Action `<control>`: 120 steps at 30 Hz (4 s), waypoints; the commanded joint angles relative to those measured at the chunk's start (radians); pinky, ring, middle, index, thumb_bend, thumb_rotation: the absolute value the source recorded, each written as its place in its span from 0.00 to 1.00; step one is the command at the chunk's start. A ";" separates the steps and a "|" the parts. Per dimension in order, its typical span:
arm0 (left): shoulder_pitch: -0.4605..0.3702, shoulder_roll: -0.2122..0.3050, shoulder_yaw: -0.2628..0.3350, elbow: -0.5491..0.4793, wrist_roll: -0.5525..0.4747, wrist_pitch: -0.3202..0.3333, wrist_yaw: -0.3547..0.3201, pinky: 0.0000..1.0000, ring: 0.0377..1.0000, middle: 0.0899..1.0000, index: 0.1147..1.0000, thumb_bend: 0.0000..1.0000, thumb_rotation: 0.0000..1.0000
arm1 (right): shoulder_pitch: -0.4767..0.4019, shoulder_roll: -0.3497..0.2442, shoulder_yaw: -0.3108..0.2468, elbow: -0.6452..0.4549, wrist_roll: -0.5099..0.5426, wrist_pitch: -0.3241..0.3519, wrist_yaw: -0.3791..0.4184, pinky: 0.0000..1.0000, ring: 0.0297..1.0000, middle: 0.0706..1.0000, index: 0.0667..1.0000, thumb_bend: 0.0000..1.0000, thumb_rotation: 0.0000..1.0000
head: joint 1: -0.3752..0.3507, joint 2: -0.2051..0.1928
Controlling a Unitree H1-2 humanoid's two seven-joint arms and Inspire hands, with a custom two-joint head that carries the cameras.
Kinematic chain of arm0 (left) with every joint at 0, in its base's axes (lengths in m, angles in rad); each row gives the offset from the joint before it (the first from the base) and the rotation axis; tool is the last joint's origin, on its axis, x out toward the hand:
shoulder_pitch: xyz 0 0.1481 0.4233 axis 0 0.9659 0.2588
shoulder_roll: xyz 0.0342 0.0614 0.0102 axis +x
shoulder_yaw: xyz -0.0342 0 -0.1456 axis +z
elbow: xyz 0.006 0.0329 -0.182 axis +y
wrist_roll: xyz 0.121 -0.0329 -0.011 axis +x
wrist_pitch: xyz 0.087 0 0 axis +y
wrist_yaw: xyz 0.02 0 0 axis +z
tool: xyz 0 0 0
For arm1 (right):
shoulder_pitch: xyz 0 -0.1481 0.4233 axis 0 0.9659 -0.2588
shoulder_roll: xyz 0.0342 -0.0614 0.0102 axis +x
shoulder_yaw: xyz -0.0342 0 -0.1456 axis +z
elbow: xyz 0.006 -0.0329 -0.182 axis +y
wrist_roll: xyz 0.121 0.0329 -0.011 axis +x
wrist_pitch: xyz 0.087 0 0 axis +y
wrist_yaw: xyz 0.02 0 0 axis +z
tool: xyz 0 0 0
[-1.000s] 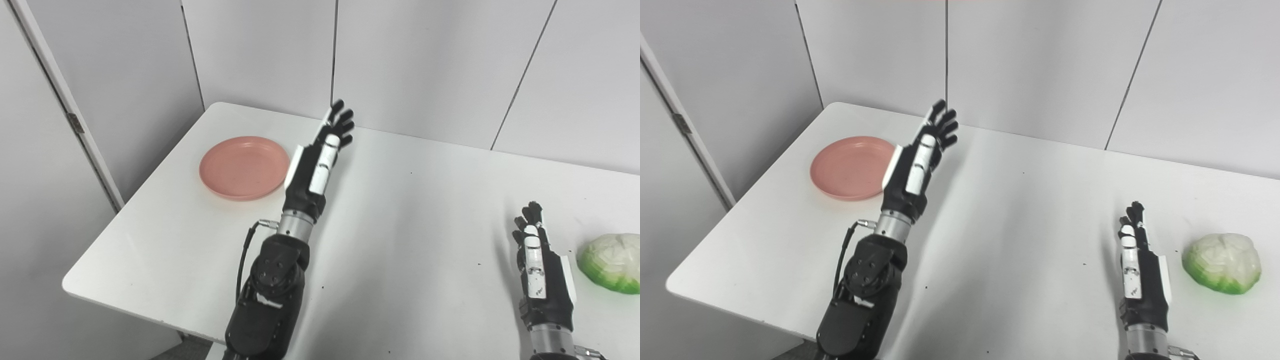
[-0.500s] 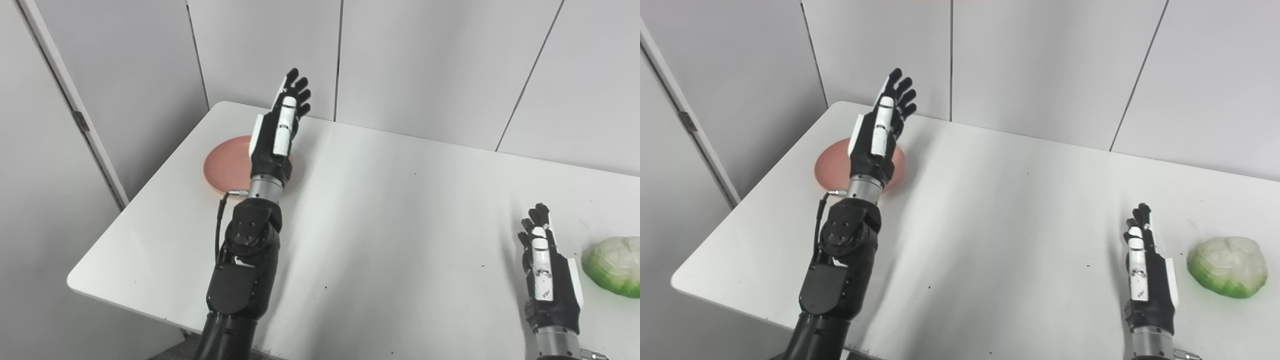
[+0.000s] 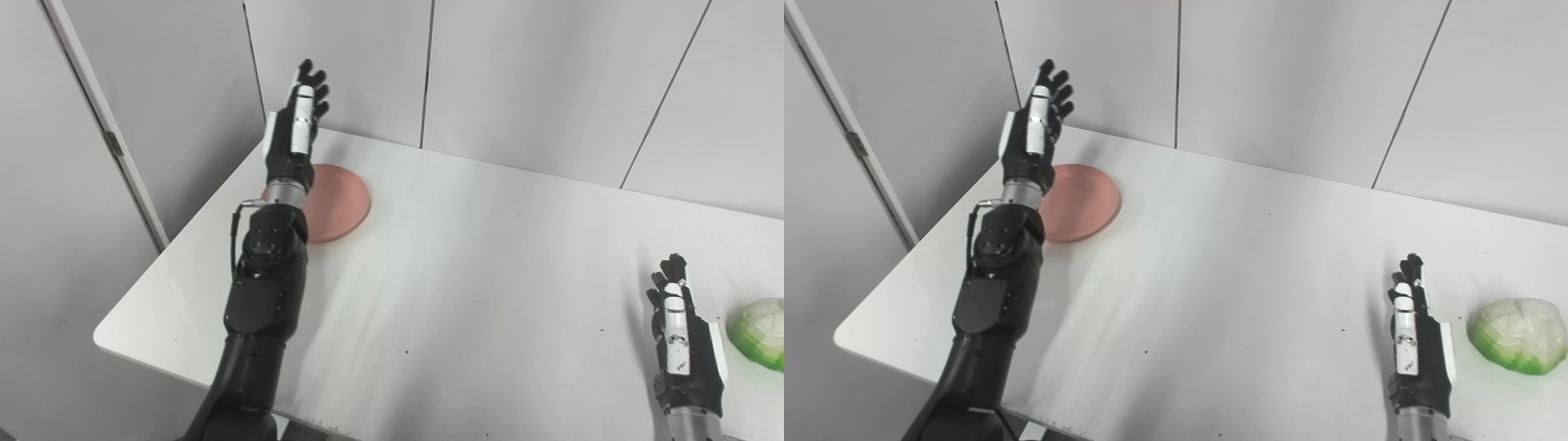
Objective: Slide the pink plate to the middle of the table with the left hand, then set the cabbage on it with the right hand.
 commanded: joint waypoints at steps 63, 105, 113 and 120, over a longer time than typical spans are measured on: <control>-0.137 0.259 0.121 0.527 -0.207 -0.102 -0.077 0.94 0.94 0.93 0.92 0.40 1.00 | 0.053 -0.007 -0.009 0.010 -0.011 -0.002 0.013 1.00 0.99 1.00 1.00 0.06 1.00 | 0.023 0.029; -0.105 0.155 0.039 0.755 -0.203 -0.216 -0.107 0.92 0.92 0.90 0.90 0.37 1.00 | 0.058 0.001 -0.007 -0.012 -0.010 0.013 0.012 1.00 1.00 1.00 1.00 0.06 1.00 | 0.014 0.045; -0.094 0.139 0.021 0.770 -0.197 -0.207 -0.119 0.91 0.92 0.90 0.89 0.37 1.00 | 0.059 0.000 0.000 -0.014 -0.028 0.014 0.008 1.00 1.00 1.00 1.00 0.06 1.00 | 0.005 0.049; -0.078 0.115 0.023 0.771 -0.227 -0.186 -0.173 0.89 0.90 0.90 0.89 0.37 1.00 | 0.059 0.008 -0.007 -0.020 -0.022 0.030 0.008 1.00 1.00 1.00 1.00 0.08 1.00 | -0.002 0.055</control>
